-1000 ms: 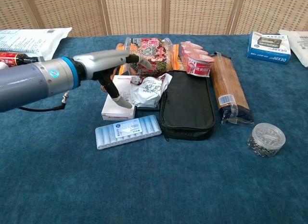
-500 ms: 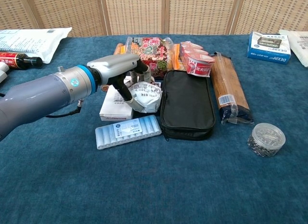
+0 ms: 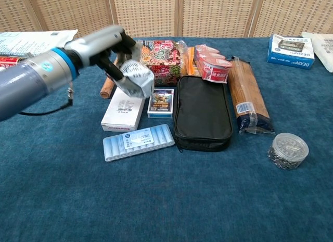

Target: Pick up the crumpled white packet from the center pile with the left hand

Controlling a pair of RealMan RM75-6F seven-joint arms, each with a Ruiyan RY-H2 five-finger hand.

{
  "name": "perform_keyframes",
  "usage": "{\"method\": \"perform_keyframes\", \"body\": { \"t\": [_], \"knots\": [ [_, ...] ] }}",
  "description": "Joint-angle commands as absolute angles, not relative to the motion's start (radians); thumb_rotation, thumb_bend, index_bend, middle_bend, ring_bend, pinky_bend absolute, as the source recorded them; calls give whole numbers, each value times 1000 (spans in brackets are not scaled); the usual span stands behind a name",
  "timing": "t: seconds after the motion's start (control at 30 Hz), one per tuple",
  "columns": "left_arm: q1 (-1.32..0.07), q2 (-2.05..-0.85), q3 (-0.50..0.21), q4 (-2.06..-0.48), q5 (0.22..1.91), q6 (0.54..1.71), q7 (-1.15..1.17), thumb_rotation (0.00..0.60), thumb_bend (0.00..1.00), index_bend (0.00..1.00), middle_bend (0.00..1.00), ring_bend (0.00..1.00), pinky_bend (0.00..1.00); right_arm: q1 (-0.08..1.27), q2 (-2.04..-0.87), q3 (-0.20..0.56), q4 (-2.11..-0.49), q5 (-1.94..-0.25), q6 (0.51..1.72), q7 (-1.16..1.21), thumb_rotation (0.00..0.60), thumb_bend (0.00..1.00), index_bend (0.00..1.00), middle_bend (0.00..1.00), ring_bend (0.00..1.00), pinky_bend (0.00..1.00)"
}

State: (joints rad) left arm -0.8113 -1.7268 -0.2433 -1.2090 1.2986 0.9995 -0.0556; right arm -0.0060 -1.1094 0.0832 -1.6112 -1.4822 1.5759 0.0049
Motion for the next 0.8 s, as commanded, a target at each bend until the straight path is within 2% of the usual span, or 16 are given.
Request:
{"method": "perform_keyframes", "body": {
  "t": [0.03,0.43,0.6,0.8],
  "knots": [
    [-768,-1653,-263,-1299,1327,1074,-112,600,0,724,726,887,328,0,-1115,83,-1608,-1487,1569,6,517,28,0,0,0,0],
    [-710,-1516,-352,-1514,1431,1294,-260,600,0,713,716,875,318,20,-1152,83,-1576,-1501,1549,28,517,29,0,0,0,0],
    [-701,-1492,-384,-1563,1453,1352,-332,600,0,713,716,872,309,18,-1151,81,-1576,-1502,1551,26,518,29,0,0,0,0],
    [-700,-1478,-382,-1581,1457,1361,-320,600,0,711,715,866,302,22,-1150,83,-1576,-1498,1543,26,515,28,0,0,0,0]
  ]
}}
